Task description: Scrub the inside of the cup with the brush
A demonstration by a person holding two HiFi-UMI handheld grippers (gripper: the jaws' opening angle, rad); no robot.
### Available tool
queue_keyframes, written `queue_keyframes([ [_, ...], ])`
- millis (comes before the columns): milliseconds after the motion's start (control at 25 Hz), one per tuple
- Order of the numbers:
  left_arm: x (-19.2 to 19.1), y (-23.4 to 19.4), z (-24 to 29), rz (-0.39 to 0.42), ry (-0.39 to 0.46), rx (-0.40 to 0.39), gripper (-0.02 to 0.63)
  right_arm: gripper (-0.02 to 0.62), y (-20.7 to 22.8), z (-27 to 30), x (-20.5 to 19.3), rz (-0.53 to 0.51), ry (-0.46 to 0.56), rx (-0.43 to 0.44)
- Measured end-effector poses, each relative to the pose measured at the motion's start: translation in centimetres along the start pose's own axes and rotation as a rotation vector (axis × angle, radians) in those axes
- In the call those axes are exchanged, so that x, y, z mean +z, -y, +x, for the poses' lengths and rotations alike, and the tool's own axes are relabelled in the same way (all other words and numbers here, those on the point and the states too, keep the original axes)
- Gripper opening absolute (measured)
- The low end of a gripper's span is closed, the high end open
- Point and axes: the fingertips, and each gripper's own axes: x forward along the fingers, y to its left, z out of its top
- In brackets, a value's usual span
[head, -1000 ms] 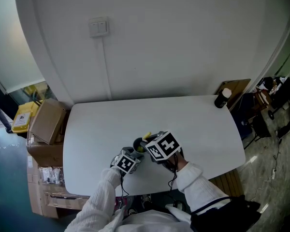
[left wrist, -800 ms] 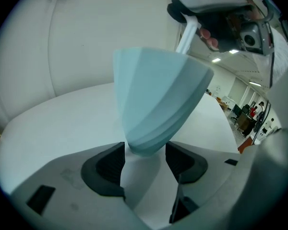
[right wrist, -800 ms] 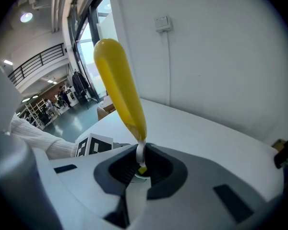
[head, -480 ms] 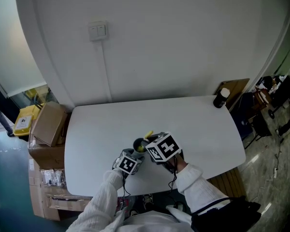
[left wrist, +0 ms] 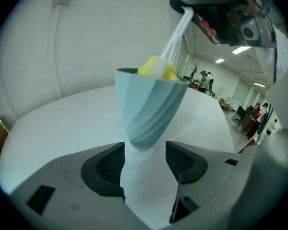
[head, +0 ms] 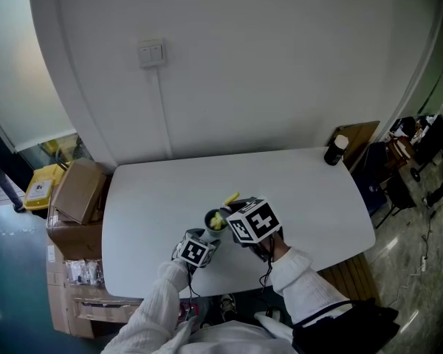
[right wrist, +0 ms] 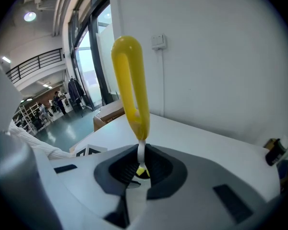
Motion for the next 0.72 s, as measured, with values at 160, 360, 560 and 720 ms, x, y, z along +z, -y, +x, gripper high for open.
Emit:
queue_keyframes([
  [160, 0.5, 0.1, -1.4, -0.005, 0.030, 0.014, 0.248, 0.087, -0.2, -1.2, 0.7, 0.004, 0.032, -0.012],
  [360, 0.9, 0.1, -3.1, 0.004, 0.057, 0.034, 0.247, 0.087, -0.5, -2.7, 1.4, 0.021, 0.084, -0.048],
  [560, 1.7, 0.8, -5.3, 0.013, 0.104, 0.038, 0.247, 0.087, -1.1, -4.3, 2.3, 0.036, 0.144, -0.098],
  [720, 2.3, 1.1, -7.3, 0.025, 0.143, 0.067, 0.247, 0.087, -1.7, -5.7, 2.8, 0.059, 0.196, -0.143],
])
